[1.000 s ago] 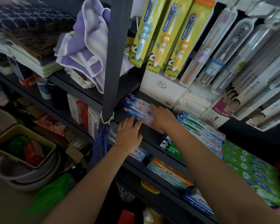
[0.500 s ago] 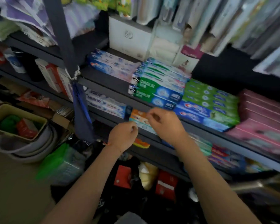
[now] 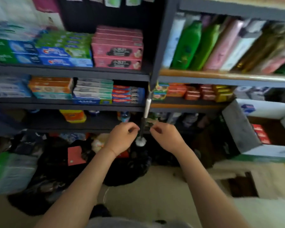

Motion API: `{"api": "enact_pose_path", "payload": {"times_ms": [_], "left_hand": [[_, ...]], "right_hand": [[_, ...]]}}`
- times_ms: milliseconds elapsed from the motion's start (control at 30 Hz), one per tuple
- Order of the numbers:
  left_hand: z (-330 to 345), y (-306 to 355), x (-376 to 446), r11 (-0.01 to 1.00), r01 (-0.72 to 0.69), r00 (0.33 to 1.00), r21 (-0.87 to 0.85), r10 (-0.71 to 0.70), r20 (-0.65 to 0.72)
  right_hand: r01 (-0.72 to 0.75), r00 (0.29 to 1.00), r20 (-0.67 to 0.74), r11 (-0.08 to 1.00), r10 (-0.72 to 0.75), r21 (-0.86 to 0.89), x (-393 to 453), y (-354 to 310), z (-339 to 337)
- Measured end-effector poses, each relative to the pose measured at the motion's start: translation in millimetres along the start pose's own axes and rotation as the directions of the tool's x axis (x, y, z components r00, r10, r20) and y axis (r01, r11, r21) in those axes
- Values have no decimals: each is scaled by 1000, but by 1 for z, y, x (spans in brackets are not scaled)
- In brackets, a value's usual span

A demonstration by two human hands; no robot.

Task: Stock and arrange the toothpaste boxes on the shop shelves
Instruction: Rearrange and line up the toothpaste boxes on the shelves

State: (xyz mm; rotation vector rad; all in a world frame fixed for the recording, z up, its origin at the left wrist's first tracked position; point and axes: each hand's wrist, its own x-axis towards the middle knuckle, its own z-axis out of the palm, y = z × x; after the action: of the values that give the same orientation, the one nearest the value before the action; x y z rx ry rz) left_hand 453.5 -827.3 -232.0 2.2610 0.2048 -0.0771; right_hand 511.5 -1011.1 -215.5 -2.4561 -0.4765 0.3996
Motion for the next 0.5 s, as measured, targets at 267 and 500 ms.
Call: {"api": "enact_pose_path", "payload": {"times_ms": [267, 500], "left_hand": [[85, 74, 22, 995, -97, 985, 4, 96, 140], [149, 111, 80, 992, -86, 965, -93, 106, 241]], "right_hand": [[-125, 987, -91, 987, 134, 97, -37, 88, -57], [-234, 948, -207, 970, 241, 60, -40, 147, -103]]}}
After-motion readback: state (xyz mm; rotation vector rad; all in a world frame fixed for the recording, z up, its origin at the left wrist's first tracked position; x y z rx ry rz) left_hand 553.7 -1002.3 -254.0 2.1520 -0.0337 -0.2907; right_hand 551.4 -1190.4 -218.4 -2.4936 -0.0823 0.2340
